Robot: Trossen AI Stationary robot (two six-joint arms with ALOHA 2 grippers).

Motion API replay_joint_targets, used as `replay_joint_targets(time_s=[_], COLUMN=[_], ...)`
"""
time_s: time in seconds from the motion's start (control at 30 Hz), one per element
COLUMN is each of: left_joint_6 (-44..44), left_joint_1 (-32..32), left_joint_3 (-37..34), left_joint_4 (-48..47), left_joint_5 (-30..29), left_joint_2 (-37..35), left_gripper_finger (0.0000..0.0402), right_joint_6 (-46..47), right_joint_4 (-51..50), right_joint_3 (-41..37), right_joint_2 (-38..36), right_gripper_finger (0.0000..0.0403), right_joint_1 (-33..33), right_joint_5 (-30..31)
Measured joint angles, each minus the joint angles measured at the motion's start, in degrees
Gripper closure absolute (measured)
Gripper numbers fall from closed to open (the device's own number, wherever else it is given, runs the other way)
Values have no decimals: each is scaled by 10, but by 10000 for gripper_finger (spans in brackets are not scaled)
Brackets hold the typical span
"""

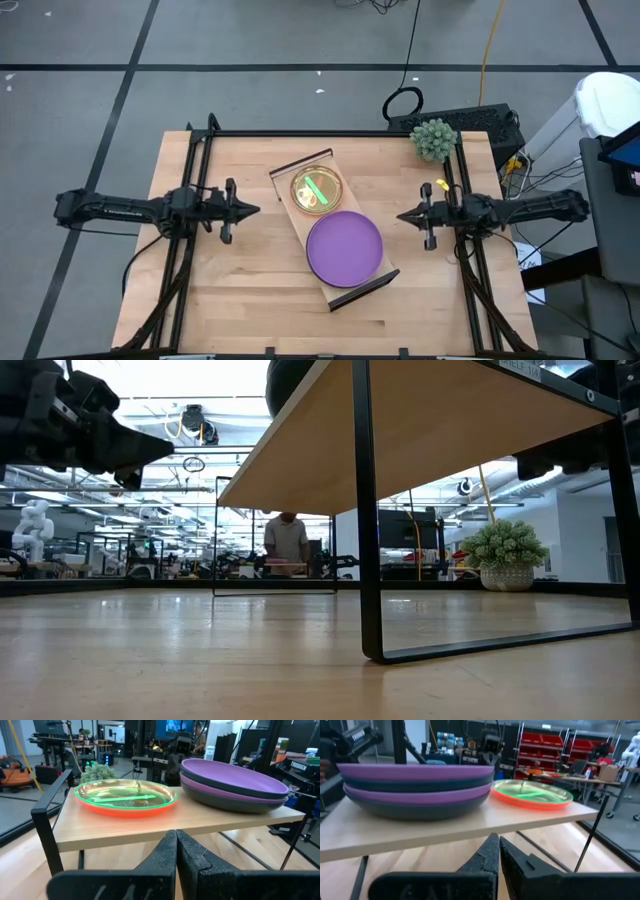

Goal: Place and stack plates onto a shelf
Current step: Return to Home Position

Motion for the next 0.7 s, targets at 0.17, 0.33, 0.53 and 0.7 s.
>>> replay_joint_targets(time_s=[0.17,0.33,0.53,0.7], left_joint_6=[-1,-1,4,12], left_joint_1=[0,0,0,0], left_joint_3=[0,0,0,0], left_joint_4=[-18,-33,-40,-43], left_joint_5=[0,0,1,25], left_joint_2=[-20,-31,-37,-41], left_gripper_finger=[399,399,399,399], right_joint_6=[1,10,10,6], right_joint_4=[-47,-73,-92,-94], right_joint_3=[0,1,1,1], right_joint_2=[-74,-118,-117,-117], right_gripper_finger=[403,403,403,403], right_joint_1=[0,0,0,0], right_joint_5=[-1,-2,-19,-16])
